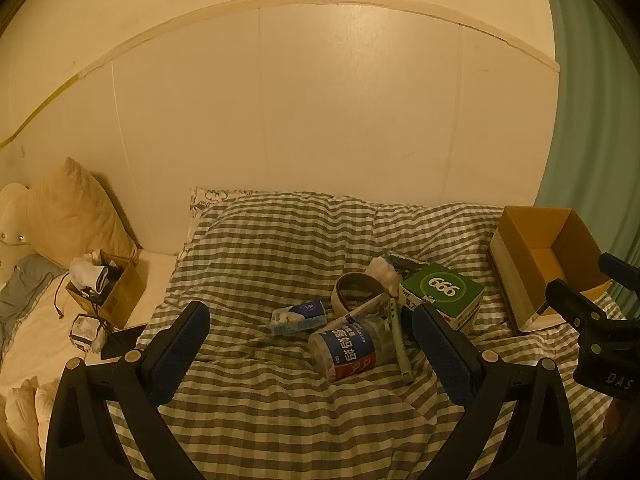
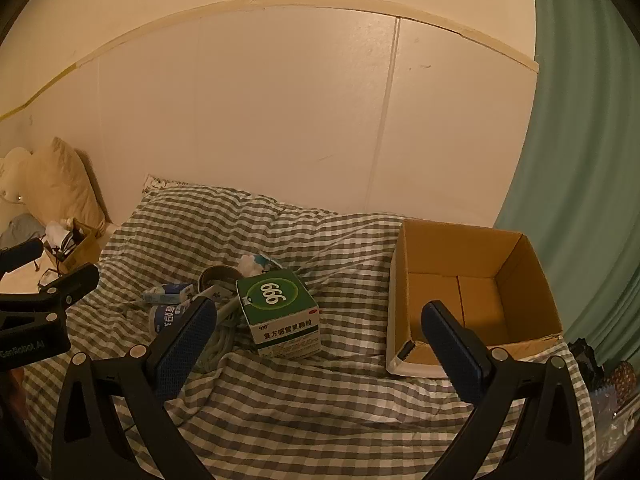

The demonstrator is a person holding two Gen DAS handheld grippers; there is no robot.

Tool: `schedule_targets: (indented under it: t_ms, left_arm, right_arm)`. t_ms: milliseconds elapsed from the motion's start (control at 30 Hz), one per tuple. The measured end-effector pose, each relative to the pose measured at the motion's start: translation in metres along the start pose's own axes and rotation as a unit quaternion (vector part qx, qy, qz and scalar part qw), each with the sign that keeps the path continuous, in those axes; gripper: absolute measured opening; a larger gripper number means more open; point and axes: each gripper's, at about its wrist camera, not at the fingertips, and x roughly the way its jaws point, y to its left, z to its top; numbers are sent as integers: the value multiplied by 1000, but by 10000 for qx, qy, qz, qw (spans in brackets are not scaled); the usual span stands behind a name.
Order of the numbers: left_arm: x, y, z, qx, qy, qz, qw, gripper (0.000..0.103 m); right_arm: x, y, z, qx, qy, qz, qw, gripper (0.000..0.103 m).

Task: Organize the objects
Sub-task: 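Move both tools toward the pile of items on the bed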

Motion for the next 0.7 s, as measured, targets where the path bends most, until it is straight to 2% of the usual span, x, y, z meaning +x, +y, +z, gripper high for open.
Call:
schedule_targets:
  t_ms: [700]
  left_arm:
    - [5, 2, -2, -36, 131, 25, 9999, 103]
  right_arm:
    - [1, 2, -1, -40, 50, 142, 9999, 103]
